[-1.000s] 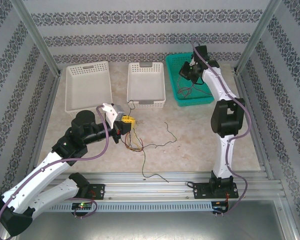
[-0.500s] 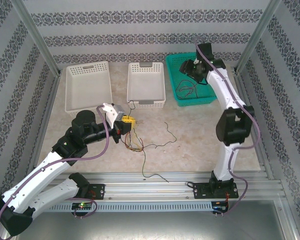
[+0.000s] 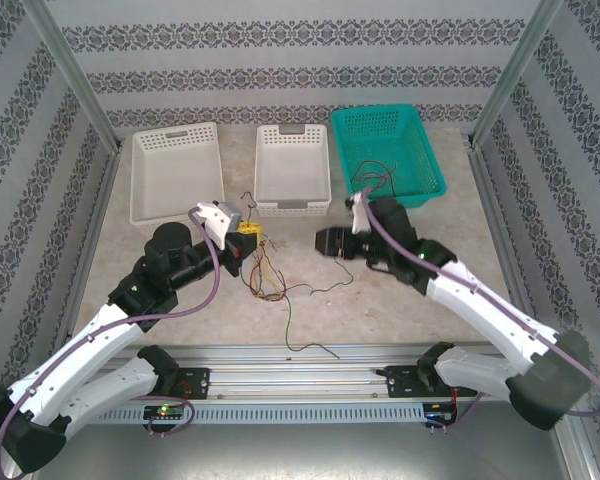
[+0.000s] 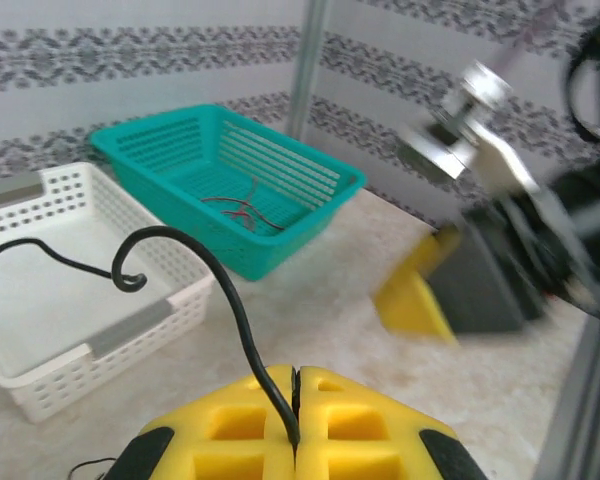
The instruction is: Untangle the cables
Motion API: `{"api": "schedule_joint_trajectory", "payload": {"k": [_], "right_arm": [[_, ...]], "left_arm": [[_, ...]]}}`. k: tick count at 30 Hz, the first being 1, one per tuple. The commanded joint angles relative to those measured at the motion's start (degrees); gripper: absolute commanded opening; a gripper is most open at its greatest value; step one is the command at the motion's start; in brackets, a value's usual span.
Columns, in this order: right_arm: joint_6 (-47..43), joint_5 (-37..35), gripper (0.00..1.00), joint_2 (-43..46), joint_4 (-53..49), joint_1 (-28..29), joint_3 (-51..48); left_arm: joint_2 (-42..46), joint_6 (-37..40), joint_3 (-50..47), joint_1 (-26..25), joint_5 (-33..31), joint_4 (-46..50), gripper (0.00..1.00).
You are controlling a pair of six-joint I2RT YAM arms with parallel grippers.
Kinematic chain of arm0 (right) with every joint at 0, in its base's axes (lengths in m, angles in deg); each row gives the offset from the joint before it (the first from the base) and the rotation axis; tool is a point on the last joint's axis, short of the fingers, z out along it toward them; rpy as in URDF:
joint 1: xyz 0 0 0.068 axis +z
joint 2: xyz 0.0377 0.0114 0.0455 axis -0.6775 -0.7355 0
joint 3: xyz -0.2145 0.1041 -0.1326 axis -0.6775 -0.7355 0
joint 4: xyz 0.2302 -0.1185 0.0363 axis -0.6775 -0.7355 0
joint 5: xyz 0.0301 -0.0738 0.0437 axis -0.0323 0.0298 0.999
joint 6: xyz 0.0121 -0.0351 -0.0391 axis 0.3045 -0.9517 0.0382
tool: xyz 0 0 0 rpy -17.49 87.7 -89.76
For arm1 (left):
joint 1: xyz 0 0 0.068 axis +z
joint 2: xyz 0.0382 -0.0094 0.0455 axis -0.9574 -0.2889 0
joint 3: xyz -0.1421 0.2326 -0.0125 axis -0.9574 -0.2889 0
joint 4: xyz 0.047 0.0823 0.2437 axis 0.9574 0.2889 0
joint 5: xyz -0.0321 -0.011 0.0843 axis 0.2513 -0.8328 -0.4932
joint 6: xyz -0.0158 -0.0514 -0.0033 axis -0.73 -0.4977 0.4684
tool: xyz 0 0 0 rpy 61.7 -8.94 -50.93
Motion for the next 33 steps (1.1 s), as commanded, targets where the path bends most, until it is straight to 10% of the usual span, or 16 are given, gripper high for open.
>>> {"api": "schedule_joint_trajectory", "payload": {"k": [1, 19, 24, 33], "right_arm": [[-1.18, -0.81, 0.60, 3.93, 5.66, 5.50, -5.63], [-1.20, -10.04, 0.51, -9.20, 24.17, 26.10, -11.34], [-0.77, -16.86, 0.00, -8.37, 18.83, 26.28, -10.85], [4.16, -22.88, 0.00, 9.24, 5.26, 12.42, -18.10]], "left_arm": [[0.66, -2.31, -0.84, 1.62, -4.97, -4.58, 0.00], [0.57, -2.27, -1.35, 3.15, -6.51, -4.68, 0.00], [1.85, -1.60, -1.46, 3.07, -7.73, -4.44, 0.00], [5.77, 0.85, -0.95, 3.51, -14.39, -2.16, 0.00]]}}
